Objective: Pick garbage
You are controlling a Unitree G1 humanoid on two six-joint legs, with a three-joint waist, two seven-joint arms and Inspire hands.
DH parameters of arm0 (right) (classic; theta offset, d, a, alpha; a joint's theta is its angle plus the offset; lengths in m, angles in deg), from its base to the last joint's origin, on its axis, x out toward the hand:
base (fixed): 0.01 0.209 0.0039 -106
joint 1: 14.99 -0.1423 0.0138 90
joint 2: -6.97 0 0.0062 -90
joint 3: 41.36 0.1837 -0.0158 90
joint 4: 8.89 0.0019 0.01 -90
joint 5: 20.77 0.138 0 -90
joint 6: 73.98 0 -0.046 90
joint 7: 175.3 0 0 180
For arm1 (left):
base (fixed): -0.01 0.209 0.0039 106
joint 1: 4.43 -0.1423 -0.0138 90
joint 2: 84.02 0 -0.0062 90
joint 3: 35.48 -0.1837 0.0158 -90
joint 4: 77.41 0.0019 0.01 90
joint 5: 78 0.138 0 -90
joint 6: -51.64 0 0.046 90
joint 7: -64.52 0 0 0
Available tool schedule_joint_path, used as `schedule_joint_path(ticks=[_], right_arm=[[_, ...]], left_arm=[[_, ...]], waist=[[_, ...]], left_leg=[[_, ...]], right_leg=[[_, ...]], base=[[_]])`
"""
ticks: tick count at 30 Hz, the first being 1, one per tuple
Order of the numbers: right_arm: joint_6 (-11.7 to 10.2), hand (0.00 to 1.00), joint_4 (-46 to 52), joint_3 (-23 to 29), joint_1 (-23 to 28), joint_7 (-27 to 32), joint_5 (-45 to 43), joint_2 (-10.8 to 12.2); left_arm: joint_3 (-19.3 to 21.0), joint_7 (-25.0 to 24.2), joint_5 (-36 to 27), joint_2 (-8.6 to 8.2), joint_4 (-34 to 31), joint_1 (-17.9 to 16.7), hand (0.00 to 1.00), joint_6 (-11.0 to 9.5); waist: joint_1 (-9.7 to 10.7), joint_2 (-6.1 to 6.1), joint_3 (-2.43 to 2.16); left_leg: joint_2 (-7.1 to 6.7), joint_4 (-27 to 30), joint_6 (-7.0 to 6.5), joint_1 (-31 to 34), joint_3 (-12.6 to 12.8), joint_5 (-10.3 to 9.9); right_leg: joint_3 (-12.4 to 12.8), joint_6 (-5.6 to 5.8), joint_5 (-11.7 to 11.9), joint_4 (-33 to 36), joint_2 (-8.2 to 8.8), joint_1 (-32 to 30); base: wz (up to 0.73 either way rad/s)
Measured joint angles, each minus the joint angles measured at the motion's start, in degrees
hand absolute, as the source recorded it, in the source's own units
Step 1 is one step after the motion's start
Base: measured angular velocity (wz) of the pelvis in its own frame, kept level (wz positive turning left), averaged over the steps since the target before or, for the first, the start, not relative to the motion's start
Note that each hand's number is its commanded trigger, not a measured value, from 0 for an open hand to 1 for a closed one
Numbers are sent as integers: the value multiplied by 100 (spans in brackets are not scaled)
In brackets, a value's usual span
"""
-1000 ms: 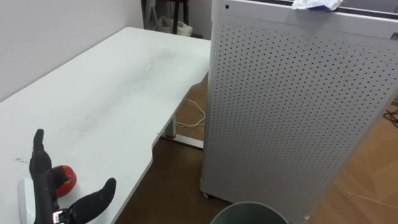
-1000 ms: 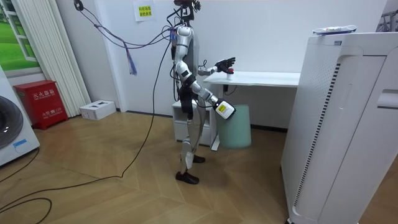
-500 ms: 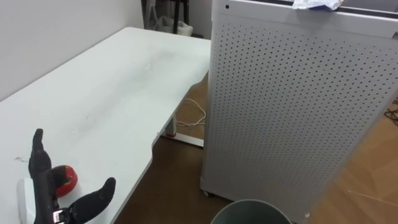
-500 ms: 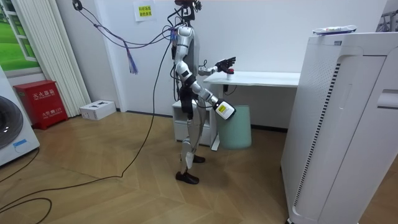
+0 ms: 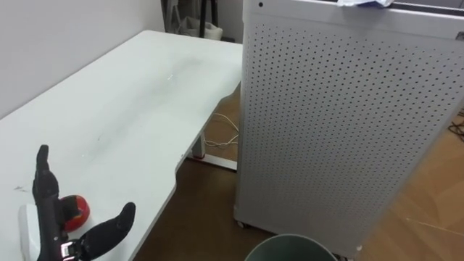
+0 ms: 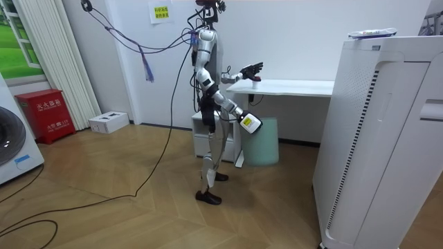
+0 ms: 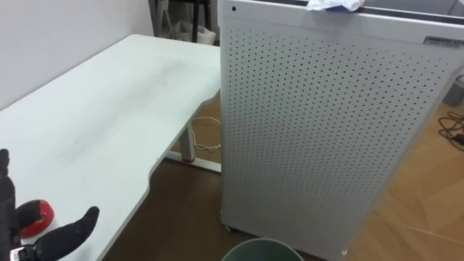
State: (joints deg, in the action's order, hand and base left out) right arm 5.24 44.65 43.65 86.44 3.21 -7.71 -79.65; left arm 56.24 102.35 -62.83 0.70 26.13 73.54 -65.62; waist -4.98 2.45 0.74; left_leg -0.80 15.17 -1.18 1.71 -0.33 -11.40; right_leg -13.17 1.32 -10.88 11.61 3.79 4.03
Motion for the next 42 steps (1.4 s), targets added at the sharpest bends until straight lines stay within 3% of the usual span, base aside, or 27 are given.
schedule_joint_path(ticks=[9,12,15,16,18,20,24,27,33,39,42], right_arm=[[2,100,0,0,55,-4,-5,0],[3,100,0,0,55,-20,1,0],[3,100,-1,0,53,-75,-4,-1],[3,100,-1,0,49,-83,-4,-1],[3,100,0,6,36,-112,-11,-7],[6,100,0,2,37,-118,-10,-8],[34,100,2,3,46,-124,-10,-7],[34,100,1,5,47,-179,-10,-11],[34,100,14,8,47,-240,-14,-15],[33,100,116,24,40,-209,-25,-46],[33,100,208,20,29,-173,-24,-87]], left_arm=[[155,74,2,84,557,4,0,-122],[179,7,3,83,842,-74,0,60],[170,-27,1,82,916,-177,0,105],[169,-27,1,82,946,-177,51,106],[150,-21,2,84,1017,-177,99,107],[112,-29,11,86,1087,-176,100,127],[59,-85,119,78,1273,-180,100,238],[38,-80,537,48,1584,-158,100,120],[185,65,911,93,1726,21,100,190],[193,195,927,147,1659,172,100,265],[84,187,917,142,1581,193,100,270]], waist=[[-29,15,-21],[-16,45,-21],[-17,136,-44],[-17,140,-47],[-19,119,-34],[-15,66,-16],[-24,-85,-27],[-29,-106,-36],[12,-82,-23],[22,-31,1],[17,4,-10]], left_leg=[[-7,-150,1,-219,33,2],[-9,-144,6,-210,26,5],[-6,-102,8,-185,13,5],[-6,-98,8,-182,8,4],[-1,-98,5,-180,-1,-2],[-3,-105,5,-176,-4,-6],[-6,-159,9,-224,3,-2],[-3,-167,11,-238,11,-1],[-18,-163,13,-234,14,2],[-38,-165,9,-222,9,2],[-40,-165,8,-213,5,1]], right_leg=[[-62,5,-3,-102,7,173],[-89,3,-5,-135,3,189],[-106,-1,-1,-173,-3,186],[-112,0,0,-172,-3,186],[-118,1,1,-168,-1,184],[-116,1,1,-169,-1,184],[-115,2,0,-168,-1,199],[-112,2,-1,-168,-2,204],[-111,6,-9,-175,8,213],[-111,21,-19,-178,25,196],[-117,21,-19,-177,25,196]], base=[[-1],[0],[1],[3],[0],[0],[0],[0],[0],[0],[0]])
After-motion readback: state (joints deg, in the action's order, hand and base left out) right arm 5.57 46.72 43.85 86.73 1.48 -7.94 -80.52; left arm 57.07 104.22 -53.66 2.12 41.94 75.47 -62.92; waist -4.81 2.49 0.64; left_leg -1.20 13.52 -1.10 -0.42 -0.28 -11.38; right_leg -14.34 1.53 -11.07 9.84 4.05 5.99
